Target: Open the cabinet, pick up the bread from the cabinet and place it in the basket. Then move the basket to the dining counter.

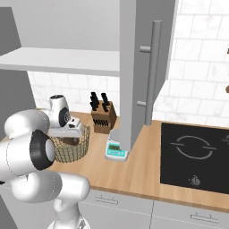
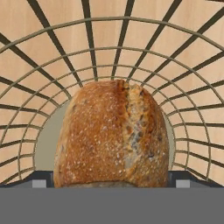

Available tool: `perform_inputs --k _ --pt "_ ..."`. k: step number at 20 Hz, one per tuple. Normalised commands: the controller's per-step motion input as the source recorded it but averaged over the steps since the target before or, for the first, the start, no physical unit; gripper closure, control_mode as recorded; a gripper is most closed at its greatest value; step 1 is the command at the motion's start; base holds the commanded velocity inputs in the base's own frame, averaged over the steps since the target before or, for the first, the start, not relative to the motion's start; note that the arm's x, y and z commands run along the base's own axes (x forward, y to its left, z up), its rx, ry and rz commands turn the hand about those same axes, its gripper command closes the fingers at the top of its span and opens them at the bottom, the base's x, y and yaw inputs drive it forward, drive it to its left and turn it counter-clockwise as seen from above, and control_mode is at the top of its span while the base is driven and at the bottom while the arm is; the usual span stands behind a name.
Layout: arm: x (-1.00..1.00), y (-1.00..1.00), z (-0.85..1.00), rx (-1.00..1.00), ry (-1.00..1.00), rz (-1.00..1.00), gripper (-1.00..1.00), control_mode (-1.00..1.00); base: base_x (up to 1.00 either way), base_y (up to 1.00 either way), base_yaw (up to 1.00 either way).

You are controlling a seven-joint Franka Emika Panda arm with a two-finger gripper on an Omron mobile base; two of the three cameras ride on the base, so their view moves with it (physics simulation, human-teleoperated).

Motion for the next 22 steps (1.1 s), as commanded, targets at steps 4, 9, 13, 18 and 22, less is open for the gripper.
perform_inputs --k 4,9,13,18,22 --pt "0.00 0.08 0.00 0.00 0.00 0.00 -1.00 -1.00 0.00 0.00 0.00" --pt "0.00 0.05 0.00 0.00 0.00 0.00 -1.00 -1.00 0.00 0.00 0.00" --pt "0.00 0.03 0.08 0.00 0.00 0.00 -1.00 -1.00 0.00 0.00 0.00" --pt "0.00 0.00 0.22 0.00 0.01 0.00 -1.00 -1.00 0.00 0.00 0.00" --pt "0.04 -0.01 0.16 0.00 0.03 0.00 -1.00 -1.00 0.00 0.00 0.00"
